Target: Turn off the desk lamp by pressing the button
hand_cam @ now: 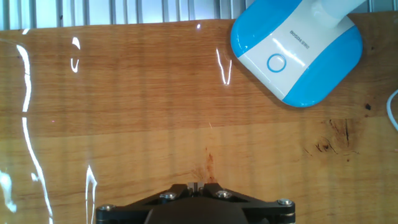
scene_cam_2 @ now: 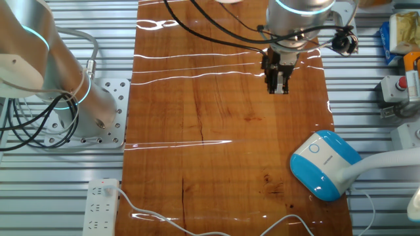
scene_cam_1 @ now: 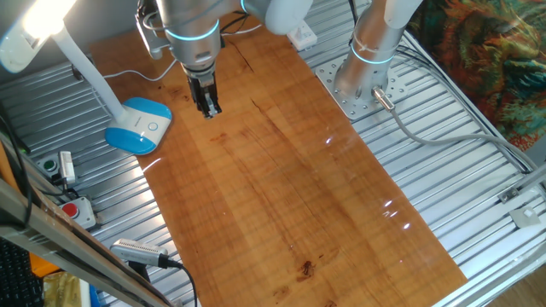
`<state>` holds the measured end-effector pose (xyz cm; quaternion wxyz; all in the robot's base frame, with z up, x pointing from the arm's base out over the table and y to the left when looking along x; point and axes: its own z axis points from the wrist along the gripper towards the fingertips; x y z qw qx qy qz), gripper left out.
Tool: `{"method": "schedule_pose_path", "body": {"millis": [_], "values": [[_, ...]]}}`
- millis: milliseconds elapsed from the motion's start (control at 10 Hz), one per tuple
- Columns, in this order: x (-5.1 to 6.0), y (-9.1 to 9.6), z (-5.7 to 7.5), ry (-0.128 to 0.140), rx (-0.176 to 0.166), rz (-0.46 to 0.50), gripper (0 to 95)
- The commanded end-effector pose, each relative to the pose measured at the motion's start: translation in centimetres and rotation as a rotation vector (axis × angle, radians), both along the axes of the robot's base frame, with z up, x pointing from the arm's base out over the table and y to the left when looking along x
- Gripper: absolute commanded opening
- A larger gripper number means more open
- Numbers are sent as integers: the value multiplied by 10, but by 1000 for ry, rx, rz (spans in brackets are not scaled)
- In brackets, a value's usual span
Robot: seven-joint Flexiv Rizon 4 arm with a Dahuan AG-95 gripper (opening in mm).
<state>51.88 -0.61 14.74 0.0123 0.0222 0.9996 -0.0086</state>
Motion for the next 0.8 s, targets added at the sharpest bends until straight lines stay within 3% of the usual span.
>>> {"method": "schedule_pose_path", "body": {"millis": [100, 200, 300, 500, 700, 800], "values": [[21, -12, -18, 3, 1, 20, 0], [31, -24, -28, 3, 1, 35, 0], [49, -48, -43, 4, 1, 65, 0], [72, -80, -55, 5, 0, 101, 0], [83, -96, -60, 7, 0, 100, 0], [88, -97, -62, 18, 4, 53, 0]]}}
